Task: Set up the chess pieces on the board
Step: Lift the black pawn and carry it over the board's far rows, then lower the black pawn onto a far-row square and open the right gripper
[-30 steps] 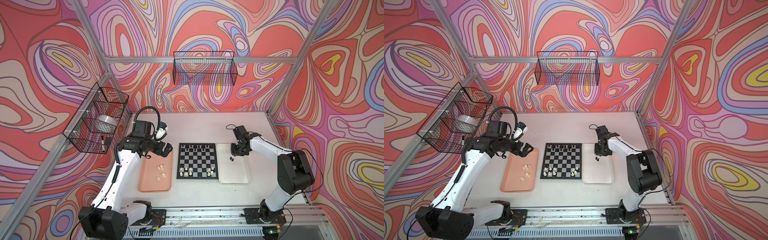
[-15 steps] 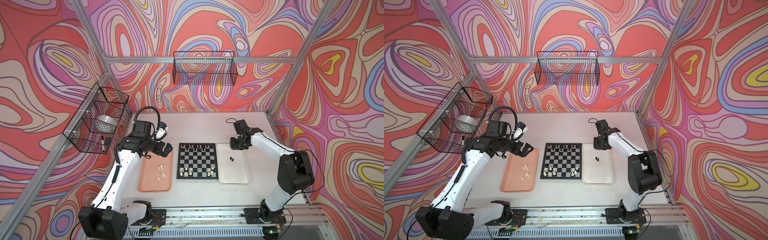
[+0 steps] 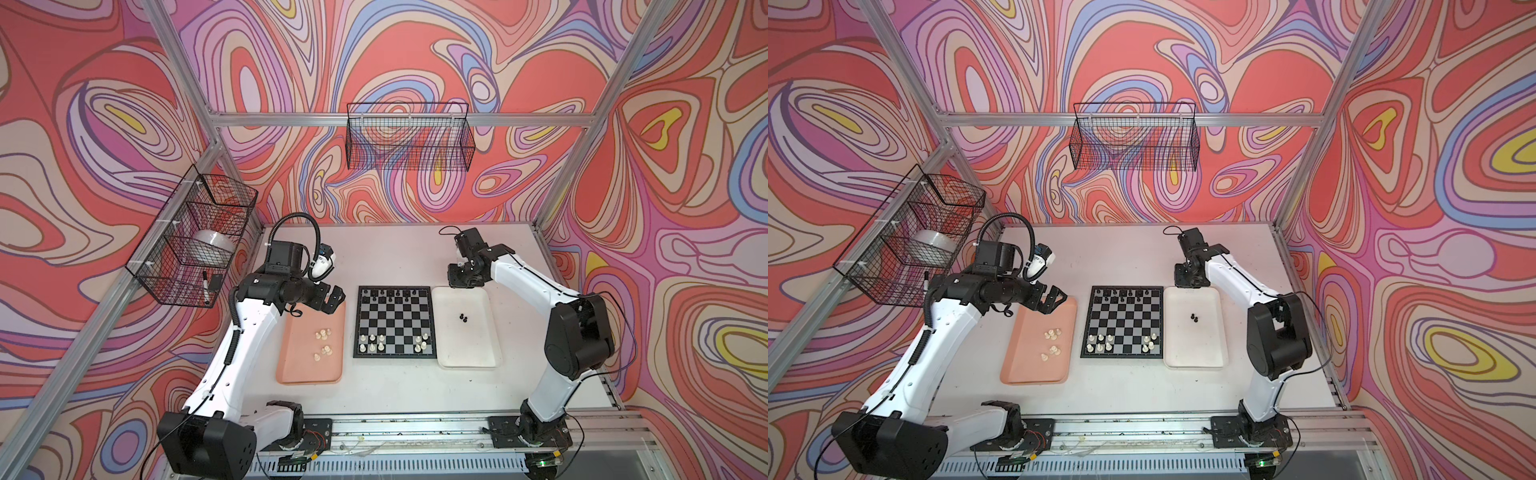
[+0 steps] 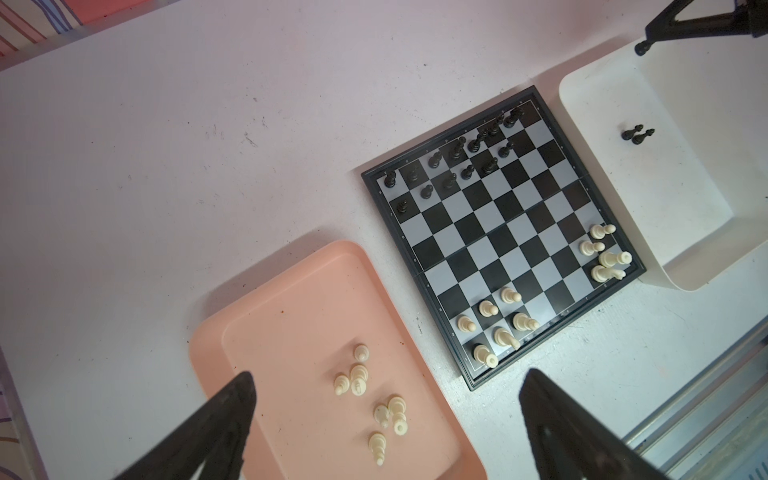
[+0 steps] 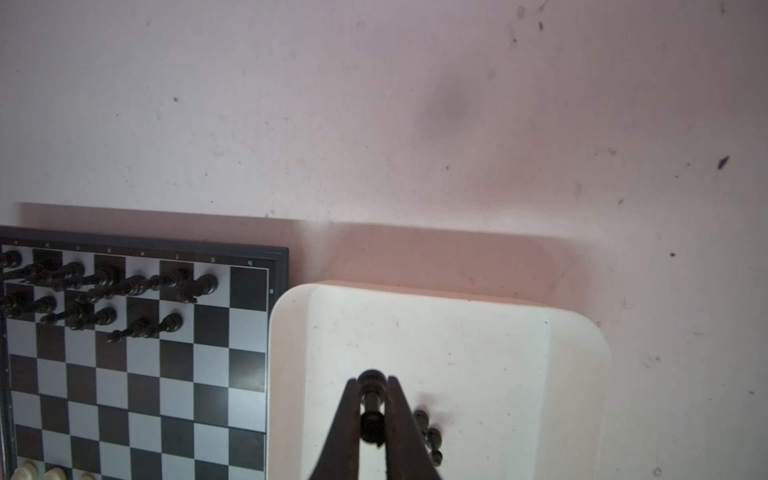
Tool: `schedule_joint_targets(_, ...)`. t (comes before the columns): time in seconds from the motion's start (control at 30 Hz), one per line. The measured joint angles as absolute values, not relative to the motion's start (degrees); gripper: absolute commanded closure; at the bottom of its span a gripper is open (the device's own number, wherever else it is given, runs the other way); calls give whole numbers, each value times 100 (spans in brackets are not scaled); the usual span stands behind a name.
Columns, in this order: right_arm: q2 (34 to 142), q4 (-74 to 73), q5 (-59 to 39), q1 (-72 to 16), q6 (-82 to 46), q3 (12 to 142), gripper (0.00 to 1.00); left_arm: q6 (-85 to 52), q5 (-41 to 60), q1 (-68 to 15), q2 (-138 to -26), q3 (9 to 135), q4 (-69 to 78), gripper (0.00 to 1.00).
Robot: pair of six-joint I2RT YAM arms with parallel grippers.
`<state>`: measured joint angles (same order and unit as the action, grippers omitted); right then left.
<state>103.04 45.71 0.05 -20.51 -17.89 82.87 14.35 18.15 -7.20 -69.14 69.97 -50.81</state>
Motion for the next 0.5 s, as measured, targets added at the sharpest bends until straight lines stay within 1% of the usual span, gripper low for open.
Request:
schedule_joint_targets(0.3, 10997, 4615, -3, -2716, -1815, 8934, 89, 1437, 1796, -720, -6914, 6997, -5081, 0)
schedule_joint_targets(0.5, 11413, 4633, 1, -2976, -1837, 9236, 89, 1437, 1780, -720, -6914, 6997, -5081, 0)
